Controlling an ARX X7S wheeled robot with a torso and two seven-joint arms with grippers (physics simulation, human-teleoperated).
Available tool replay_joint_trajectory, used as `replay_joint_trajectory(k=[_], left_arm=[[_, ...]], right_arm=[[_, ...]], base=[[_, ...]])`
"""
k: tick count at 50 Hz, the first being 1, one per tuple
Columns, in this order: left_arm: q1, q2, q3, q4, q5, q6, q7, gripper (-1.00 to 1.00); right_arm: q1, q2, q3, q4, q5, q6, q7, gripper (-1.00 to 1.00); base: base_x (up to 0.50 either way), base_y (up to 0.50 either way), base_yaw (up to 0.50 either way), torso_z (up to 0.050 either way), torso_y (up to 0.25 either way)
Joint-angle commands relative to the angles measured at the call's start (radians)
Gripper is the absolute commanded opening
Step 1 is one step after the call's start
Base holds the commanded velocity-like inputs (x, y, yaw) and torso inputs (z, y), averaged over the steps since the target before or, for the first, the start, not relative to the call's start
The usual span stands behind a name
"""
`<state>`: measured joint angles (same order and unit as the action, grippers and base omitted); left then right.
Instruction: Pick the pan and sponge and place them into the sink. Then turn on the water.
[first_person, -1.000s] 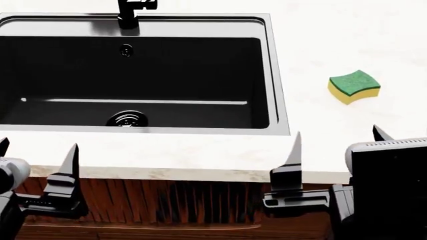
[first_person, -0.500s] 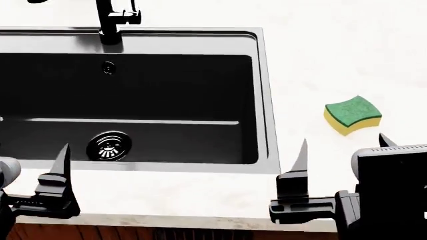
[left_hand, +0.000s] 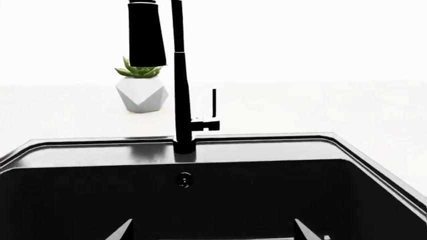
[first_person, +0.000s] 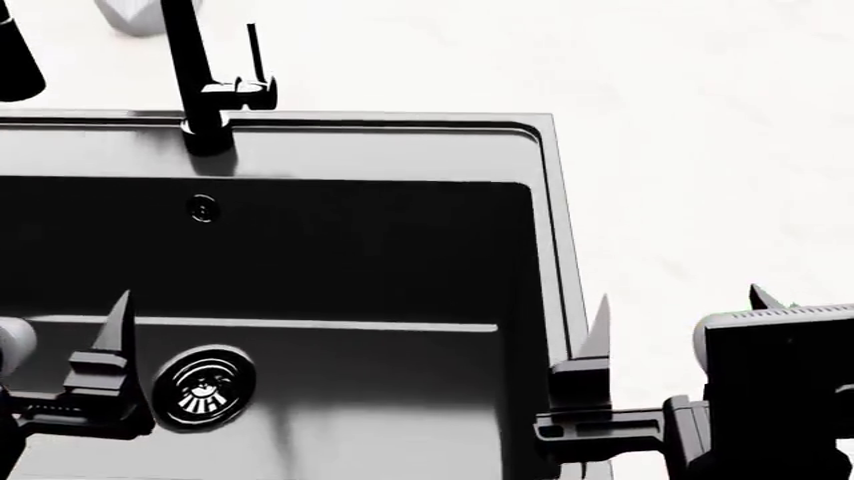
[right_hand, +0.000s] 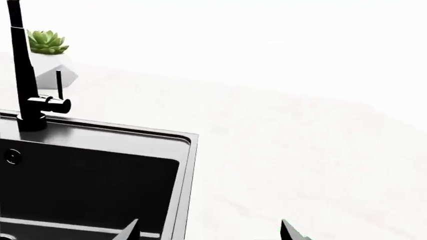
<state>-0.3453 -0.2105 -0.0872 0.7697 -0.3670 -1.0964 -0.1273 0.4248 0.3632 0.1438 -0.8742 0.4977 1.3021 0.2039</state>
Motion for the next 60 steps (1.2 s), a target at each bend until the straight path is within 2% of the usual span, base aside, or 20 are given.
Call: replay_joint_trajectory(k=[1, 5, 20, 25, 30, 34, 35, 36, 39, 41, 43, 46, 47, 56, 60], left_arm=[[0.003, -0.004, -0.013, -0.019, 0.028, 0.018, 0.003, 1.0], [0.003, 0.009, 0.016, -0.031, 0.041, 0.032, -0.014, 1.0], [0.011, -0.002, 0.015, -0.033, 0.033, 0.036, -0.018, 1.0], [0.016, -0.002, 0.016, -0.041, 0.033, 0.046, -0.021, 1.0], [0.011, -0.005, 0.008, -0.041, 0.026, 0.04, -0.021, 1.0], [0.015, -0.007, 0.008, -0.041, 0.024, 0.044, -0.022, 1.0], [0.013, -0.007, 0.007, -0.043, 0.023, 0.044, -0.022, 1.0], [0.013, -0.005, 0.009, -0.044, 0.023, 0.046, -0.024, 1.0], [0.014, -0.007, 0.008, -0.043, 0.02, 0.046, -0.024, 1.0], [0.012, -0.004, 0.013, -0.046, 0.022, 0.047, -0.029, 1.0], [0.01, -0.001, 0.019, -0.05, 0.025, 0.048, -0.035, 1.0], [0.014, -0.008, 0.009, -0.043, 0.018, 0.046, -0.031, 1.0], [0.015, -0.01, 0.007, -0.042, 0.017, 0.045, -0.031, 1.0], [0.019, -0.014, 0.01, -0.045, 0.015, 0.05, -0.035, 1.0], [0.028, -0.024, -0.001, -0.047, 0.007, 0.054, -0.026, 1.0]], right_arm=[[-0.028, -0.005, 0.008, -0.006, -0.008, -0.009, 0.0, 1.0], [-0.023, -0.004, 0.008, -0.005, -0.005, 0.0, 0.006, 1.0], [-0.038, -0.012, 0.028, -0.008, 0.005, -0.003, 0.018, 1.0], [-0.014, -0.035, 0.066, 0.0, 0.002, 0.046, 0.058, 1.0], [0.062, -0.072, 0.075, 0.018, -0.012, 0.166, 0.135, 1.0], [0.104, -0.099, 0.089, 0.036, -0.083, 0.204, 0.253, 1.0], [0.128, -0.105, 0.1, 0.073, -0.069, 0.268, 0.312, 1.0], [0.138, -0.108, 0.13, 0.133, 0.019, 0.268, 0.402, 1.0], [0.162, -0.118, 0.17, 0.18, 0.135, 0.268, 0.536, 1.0], [0.19, -0.068, 0.153, 0.278, 0.337, 0.268, 0.794, 1.0], [0.219, -0.068, 0.183, 0.353, 0.503, 0.267, 0.971, 1.0], [0.216, -0.093, 0.203, 0.364, 0.496, 0.237, 1.033, 1.0], [0.219, -0.106, 0.22, 0.417, 0.537, 0.266, 1.103, 1.0], [0.199, -0.18, 0.265, 0.486, 0.497, 0.079, 1.073, 1.0], [0.237, -0.177, 0.256, 0.501, 0.483, 0.076, 1.094, 1.0]], base=[[0.25, 0.09, 0.0, 0.0, 0.0], [0.25, 0.1, 0.0, 0.0, 0.0], [0.17, 0.14, 0.0, 0.0, 0.0], [0.0, 0.0, 0.0, 0.0, 0.002], [0.0, 0.0, 0.0, 0.0, 0.0], [0.0, 0.0, 0.0, 0.0, 0.0], [0.0, 0.0, 0.0, 0.0, 0.0], [0.0, 0.0, 0.0, 0.0, 0.0], [0.0, 0.0, 0.0, 0.0, 0.0], [0.0, 0.0, 0.0, 0.0, 0.0], [0.0, 0.0, 0.0, 0.0, 0.0], [0.0, 0.0, 0.0, 0.0, 0.0], [0.0, 0.0, 0.0, 0.0, 0.0], [0.0, 0.0, 0.0, 0.0, 0.0], [0.0, 0.0, 0.0, 0.0, 0.0]])
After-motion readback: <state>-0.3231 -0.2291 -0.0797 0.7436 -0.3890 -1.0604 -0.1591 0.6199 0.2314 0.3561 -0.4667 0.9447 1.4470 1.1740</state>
